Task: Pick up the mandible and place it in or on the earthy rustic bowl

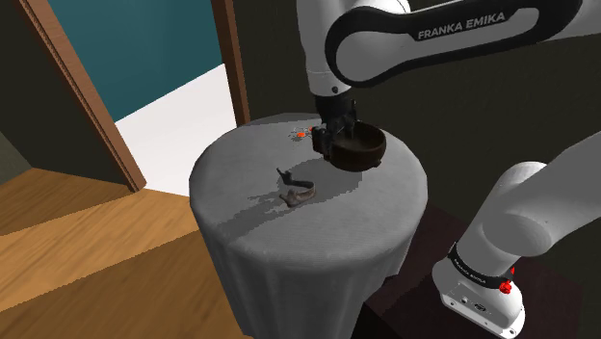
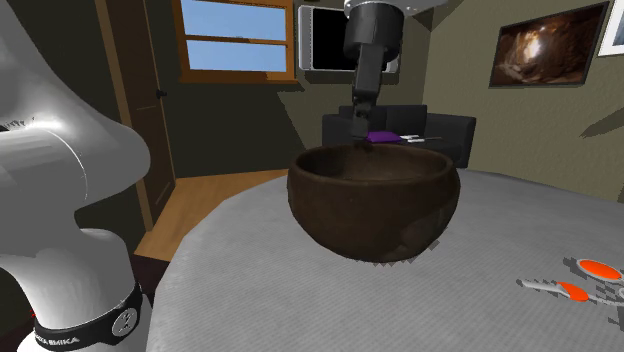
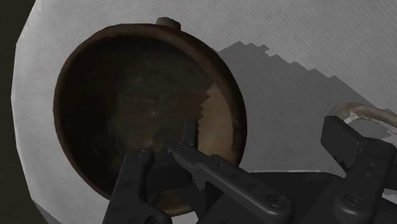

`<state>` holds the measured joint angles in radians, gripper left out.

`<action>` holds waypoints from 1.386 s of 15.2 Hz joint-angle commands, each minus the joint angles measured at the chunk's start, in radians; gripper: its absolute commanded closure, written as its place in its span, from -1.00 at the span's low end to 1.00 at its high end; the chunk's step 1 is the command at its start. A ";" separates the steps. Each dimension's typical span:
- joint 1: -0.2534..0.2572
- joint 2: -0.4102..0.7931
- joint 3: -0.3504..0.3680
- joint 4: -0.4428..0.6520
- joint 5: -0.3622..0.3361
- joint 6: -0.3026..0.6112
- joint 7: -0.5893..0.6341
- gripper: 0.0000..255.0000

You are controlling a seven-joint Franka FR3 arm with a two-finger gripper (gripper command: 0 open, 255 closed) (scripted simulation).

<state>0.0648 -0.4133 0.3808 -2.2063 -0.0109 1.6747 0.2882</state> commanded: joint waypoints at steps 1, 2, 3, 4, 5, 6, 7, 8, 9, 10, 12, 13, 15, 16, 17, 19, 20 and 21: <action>0.003 0.080 0.060 0.054 -0.026 -0.010 0.075 -1.00; 0.005 0.123 0.088 0.084 -0.043 -0.018 0.113 -1.00; 0.008 0.167 0.115 0.116 -0.061 -0.028 0.151 -1.00; 0.012 0.214 0.141 0.150 -0.082 -0.039 0.190 -1.00; 0.017 0.263 0.166 0.185 -0.105 -0.052 0.230 -1.00; 0.023 0.309 0.187 0.218 -0.128 -0.066 0.266 -1.00; 0.025 0.306 0.184 0.202 -0.127 -0.052 0.265 -1.00; 0.025 0.303 0.182 0.186 -0.127 -0.039 0.265 -1.00; 0.024 0.301 0.180 0.171 -0.126 -0.025 0.264 -1.00; 0.023 0.298 0.179 0.155 -0.126 -0.012 0.263 -1.00; 0.022 0.294 0.176 0.125 -0.126 0.015 0.262 -1.00; 0.021 0.293 0.175 0.111 -0.126 0.028 0.262 -1.00; 0.021 0.292 0.174 0.103 -0.126 0.036 0.262 -1.00; 0.021 0.291 0.174 0.102 -0.126 0.036 0.262 -1.00; 0.020 0.292 0.175 0.103 -0.126 0.036 0.262 -1.00; 0.020 0.292 0.175 0.103 -0.126 0.036 0.262 -1.00; 0.020 0.292 0.175 0.103 -0.126 0.036 0.262 -1.00; 0.020 0.292 0.175 0.103 -0.126 0.036 0.262 -1.00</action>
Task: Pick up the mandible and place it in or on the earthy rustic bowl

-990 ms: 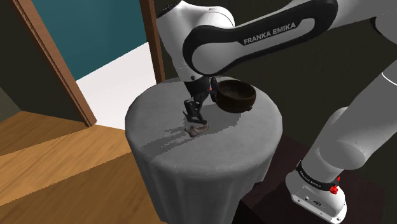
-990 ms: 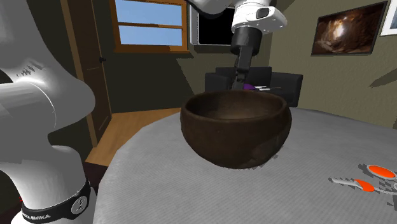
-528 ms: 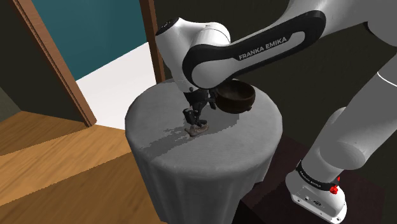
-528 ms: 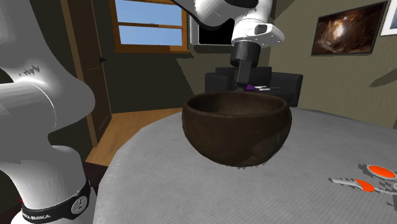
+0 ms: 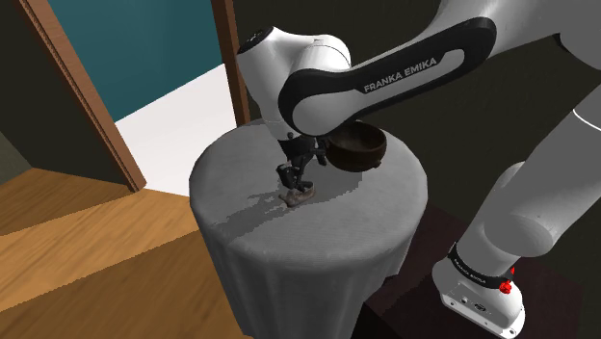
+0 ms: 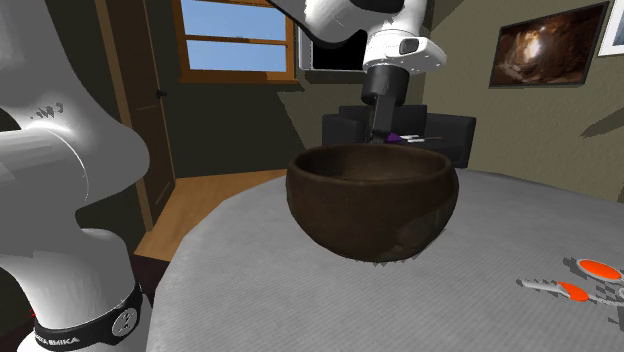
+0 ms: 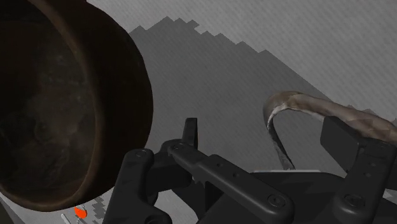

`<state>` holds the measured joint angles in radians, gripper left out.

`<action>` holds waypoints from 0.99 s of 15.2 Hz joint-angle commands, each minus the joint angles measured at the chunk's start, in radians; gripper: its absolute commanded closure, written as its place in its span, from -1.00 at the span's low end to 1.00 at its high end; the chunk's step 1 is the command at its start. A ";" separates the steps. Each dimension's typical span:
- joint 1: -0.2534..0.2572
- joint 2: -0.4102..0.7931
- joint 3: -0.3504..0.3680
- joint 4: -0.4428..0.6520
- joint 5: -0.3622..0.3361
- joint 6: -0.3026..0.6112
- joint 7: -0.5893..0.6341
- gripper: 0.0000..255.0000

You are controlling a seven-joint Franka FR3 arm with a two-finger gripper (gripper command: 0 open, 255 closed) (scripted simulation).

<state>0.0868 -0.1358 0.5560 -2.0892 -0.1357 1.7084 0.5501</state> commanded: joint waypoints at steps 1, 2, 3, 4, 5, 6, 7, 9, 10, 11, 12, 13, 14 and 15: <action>-0.002 0.014 -0.001 -0.014 -0.001 0.002 0.000 -1.00; -0.003 0.024 0.000 -0.007 -0.006 0.003 0.002 1.00; -0.003 0.025 0.001 -0.006 -0.006 0.002 0.003 1.00; -0.003 0.021 0.000 -0.012 -0.004 0.005 0.002 1.00; -0.002 0.024 0.001 -0.018 -0.006 0.013 0.005 1.00; -0.005 0.028 -0.001 -0.011 -0.009 0.010 0.002 1.00; -0.006 0.029 -0.003 0.003 -0.009 -0.002 -0.003 1.00; -0.005 0.014 -0.005 -0.022 -0.003 0.011 -0.006 1.00; -0.008 0.001 -0.011 -0.030 0.001 0.010 -0.018 1.00; -0.005 0.014 0.002 -0.014 -0.001 0.002 0.000 1.00; -0.005 0.010 0.001 -0.005 0.001 -0.011 -0.004 1.00; -0.005 0.006 0.000 0.005 0.003 -0.023 -0.008 1.00; -0.005 0.003 0.000 0.015 0.004 -0.036 -0.011 1.00; -0.005 -0.001 -0.001 0.026 0.006 -0.049 -0.015 1.00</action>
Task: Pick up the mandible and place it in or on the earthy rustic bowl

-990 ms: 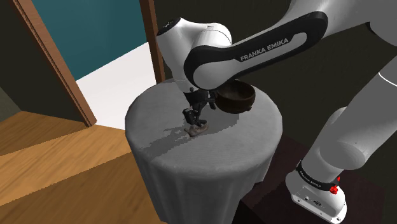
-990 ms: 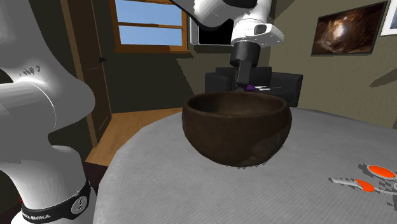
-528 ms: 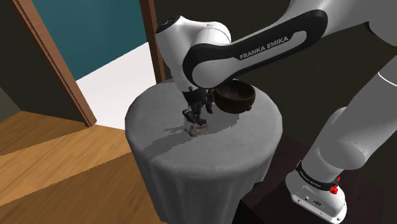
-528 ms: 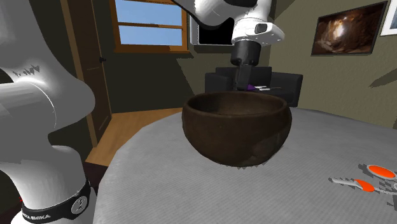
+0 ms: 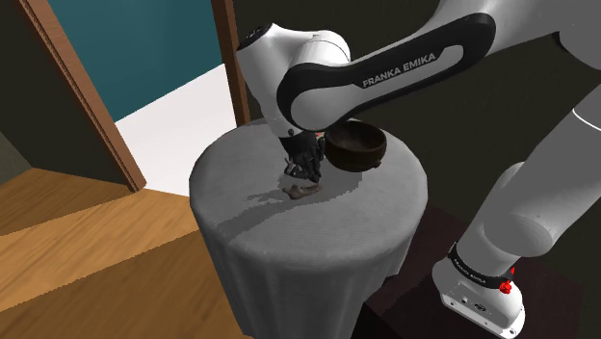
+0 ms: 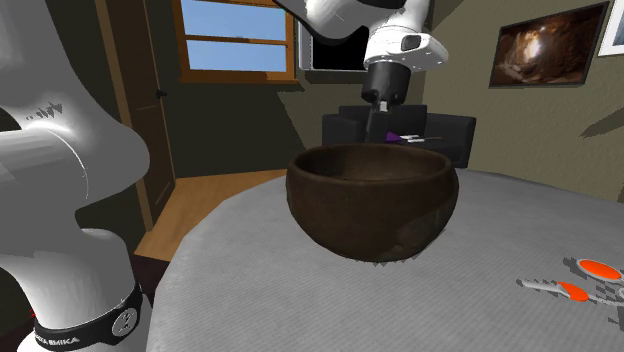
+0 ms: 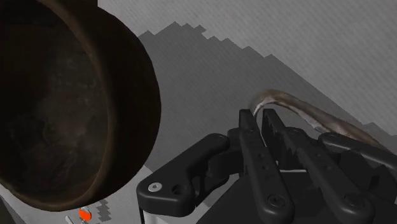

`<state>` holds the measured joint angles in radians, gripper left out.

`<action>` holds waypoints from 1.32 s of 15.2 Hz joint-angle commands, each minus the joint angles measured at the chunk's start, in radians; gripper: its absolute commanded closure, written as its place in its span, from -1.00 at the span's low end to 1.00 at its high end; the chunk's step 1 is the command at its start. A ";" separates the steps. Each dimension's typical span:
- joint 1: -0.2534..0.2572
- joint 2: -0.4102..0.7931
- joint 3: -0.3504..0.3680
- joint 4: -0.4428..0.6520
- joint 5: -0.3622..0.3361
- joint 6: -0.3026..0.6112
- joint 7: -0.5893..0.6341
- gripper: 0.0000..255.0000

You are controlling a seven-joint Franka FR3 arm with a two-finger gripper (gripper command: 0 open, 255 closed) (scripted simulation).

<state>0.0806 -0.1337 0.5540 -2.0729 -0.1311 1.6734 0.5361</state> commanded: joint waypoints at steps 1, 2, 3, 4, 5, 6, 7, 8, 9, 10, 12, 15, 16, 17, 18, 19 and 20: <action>0.001 -0.006 0.000 0.020 0.002 -0.027 -0.004 1.00; 0.001 -0.009 -0.001 0.031 0.003 -0.040 -0.007 1.00; 0.000 -0.011 -0.001 0.042 0.004 -0.053 -0.010 1.00; 0.000 -0.013 -0.002 0.053 0.005 -0.066 -0.013 1.00; 0.000 -0.015 -0.003 0.065 0.006 -0.079 -0.016 1.00; 0.000 -0.017 -0.003 0.077 0.007 -0.092 -0.019 1.00; -0.001 -0.019 -0.004 0.089 0.007 -0.105 -0.022 1.00; -0.001 -0.020 -0.004 0.101 0.007 -0.118 -0.024 1.00; -0.001 -0.021 -0.005 0.113 0.007 -0.131 -0.027 1.00; -0.001 -0.022 -0.005 0.126 0.008 -0.144 -0.029 1.00; -0.002 -0.023 -0.006 0.152 0.007 -0.170 -0.034 1.00; -0.003 -0.022 -0.006 0.193 0.006 -0.210 -0.040 1.00; -0.003 -0.021 -0.006 0.207 0.005 -0.223 -0.042 1.00; -0.004 -0.020 -0.006 0.221 0.005 -0.236 -0.044 1.00; -0.004 -0.019 -0.006 0.236 0.004 -0.250 -0.045 1.00; -0.004 -0.017 -0.006 0.251 0.003 -0.263 -0.047 1.00; -0.004 -0.015 -0.006 0.266 0.002 -0.277 -0.049 1.00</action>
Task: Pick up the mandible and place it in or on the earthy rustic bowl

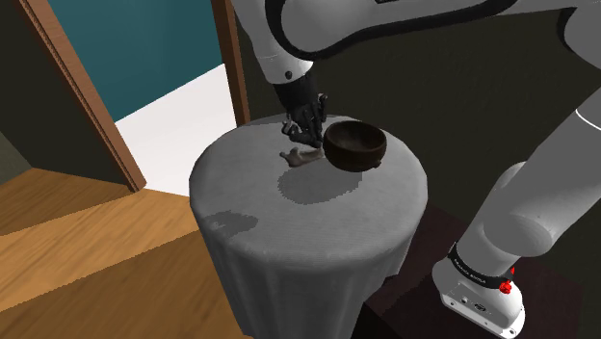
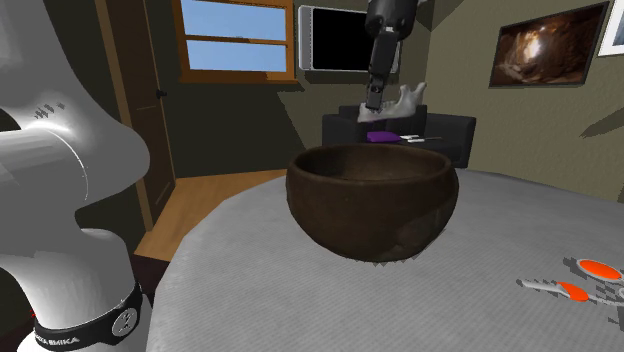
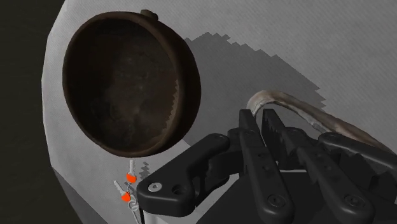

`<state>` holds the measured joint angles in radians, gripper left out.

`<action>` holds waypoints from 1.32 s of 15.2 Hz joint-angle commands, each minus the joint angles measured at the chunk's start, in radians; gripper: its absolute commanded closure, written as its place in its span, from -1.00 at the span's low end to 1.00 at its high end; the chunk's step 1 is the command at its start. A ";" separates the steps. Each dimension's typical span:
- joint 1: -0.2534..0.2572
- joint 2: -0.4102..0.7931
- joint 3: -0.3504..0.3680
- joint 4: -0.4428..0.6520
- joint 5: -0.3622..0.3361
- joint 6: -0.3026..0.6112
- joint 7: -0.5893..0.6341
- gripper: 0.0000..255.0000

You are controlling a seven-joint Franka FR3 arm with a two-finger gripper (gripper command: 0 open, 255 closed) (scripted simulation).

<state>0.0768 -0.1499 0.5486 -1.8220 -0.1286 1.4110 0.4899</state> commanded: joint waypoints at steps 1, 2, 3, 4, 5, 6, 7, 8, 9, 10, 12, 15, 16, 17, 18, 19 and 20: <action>-0.001 0.003 0.000 0.030 -0.002 -0.028 -0.004 1.00; -0.001 0.005 0.000 0.046 -0.004 -0.041 -0.005 1.00; -0.001 0.008 0.001 0.062 -0.005 -0.055 -0.007 1.00; -0.001 0.011 0.001 0.078 -0.007 -0.069 -0.008 1.00; -0.001 0.014 0.002 0.095 -0.009 -0.083 -0.009 1.00; -0.001 0.018 0.003 0.112 -0.011 -0.097 -0.010 1.00; -0.001 0.021 0.004 0.129 -0.013 -0.111 -0.011 1.00; -0.001 0.026 0.005 0.147 -0.015 -0.125 -0.011 1.00; -0.001 0.026 0.005 0.150 -0.015 -0.128 -0.012 1.00; -0.012 -0.005 -0.014 0.116 -0.010 -0.114 -0.043 1.00; -0.031 -0.062 -0.053 0.051 -0.005 -0.089 -0.103 1.00; -0.053 -0.135 -0.111 -0.036 -0.007 -0.054 -0.188 1.00; -0.059 -0.156 -0.131 -0.062 -0.010 -0.043 -0.215 1.00; -0.066 -0.176 -0.151 -0.087 -0.014 -0.032 -0.242 1.00; -0.072 -0.195 -0.170 -0.111 -0.020 -0.021 -0.268 1.00; -0.078 -0.212 -0.190 -0.133 -0.026 -0.010 -0.294 1.00; -0.085 -0.229 -0.209 -0.155 -0.032 0.001 -0.319 1.00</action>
<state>-0.0012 -0.3682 0.3567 -1.9621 -0.1533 1.4024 0.1953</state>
